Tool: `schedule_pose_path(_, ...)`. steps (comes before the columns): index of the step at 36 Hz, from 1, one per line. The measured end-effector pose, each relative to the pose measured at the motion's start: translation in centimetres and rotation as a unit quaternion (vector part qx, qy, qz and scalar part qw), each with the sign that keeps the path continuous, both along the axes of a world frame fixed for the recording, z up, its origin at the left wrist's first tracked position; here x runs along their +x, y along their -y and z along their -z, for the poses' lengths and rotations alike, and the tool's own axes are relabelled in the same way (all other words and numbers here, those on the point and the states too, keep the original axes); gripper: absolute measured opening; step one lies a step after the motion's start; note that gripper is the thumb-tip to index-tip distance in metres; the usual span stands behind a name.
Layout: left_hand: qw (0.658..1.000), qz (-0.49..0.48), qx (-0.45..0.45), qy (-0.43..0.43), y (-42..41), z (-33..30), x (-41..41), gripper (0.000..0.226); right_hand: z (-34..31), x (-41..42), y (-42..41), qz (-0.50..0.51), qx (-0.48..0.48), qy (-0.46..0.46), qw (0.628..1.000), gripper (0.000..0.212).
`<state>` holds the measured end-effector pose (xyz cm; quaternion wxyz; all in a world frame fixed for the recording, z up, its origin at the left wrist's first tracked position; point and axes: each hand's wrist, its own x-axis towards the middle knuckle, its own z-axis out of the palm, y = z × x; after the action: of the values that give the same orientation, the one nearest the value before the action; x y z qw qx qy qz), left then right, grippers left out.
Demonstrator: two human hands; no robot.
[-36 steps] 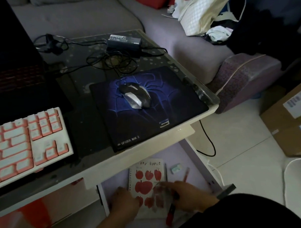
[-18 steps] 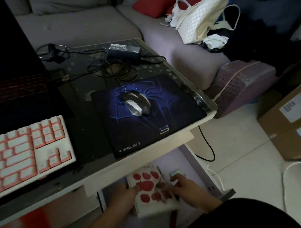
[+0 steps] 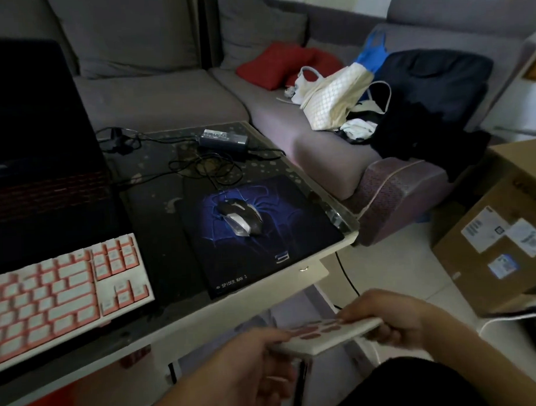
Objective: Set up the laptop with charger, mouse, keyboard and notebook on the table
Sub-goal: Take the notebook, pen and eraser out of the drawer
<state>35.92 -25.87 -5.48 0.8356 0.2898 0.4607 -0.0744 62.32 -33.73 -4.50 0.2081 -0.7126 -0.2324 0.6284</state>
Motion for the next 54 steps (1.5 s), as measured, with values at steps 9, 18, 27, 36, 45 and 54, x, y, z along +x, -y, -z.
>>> schedule_pose_path(9,0.976,0.106,0.147,0.123,0.3,-9.6,7.1,0.028,-14.7,5.2,4.7,0.113,0.135,-0.037,0.984,0.076)
schedule_pose_path(18,0.922,-0.077,0.378,0.037,-6.3,-9.0,7.9,0.024,-11.0,2.3,-4.9,0.157,0.298,0.21,0.918,0.025)
schedule_pose_path(27,0.856,-0.026,0.516,-0.004,-7.5,-4.0,6.7,0.025,-0.9,3.9,-10.9,0.062,0.306,0.414,0.855,0.026)
schedule_pose_path(36,0.896,0.134,0.417,0.073,-3.5,1.0,3.5,0.014,4.6,-1.6,-2.1,0.049,0.249,0.459,0.852,0.028)
schedule_pose_path(45,0.928,0.138,0.306,-0.161,-3.4,13.6,0.1,0.014,17.8,-5.6,-1.2,-0.186,-0.091,0.353,0.912,0.057)
schedule_pose_path(54,0.932,0.129,0.287,-0.182,-1.7,16.3,0.0,0.016,20.6,-6.0,-2.6,-0.159,-0.08,0.336,0.925,0.038)
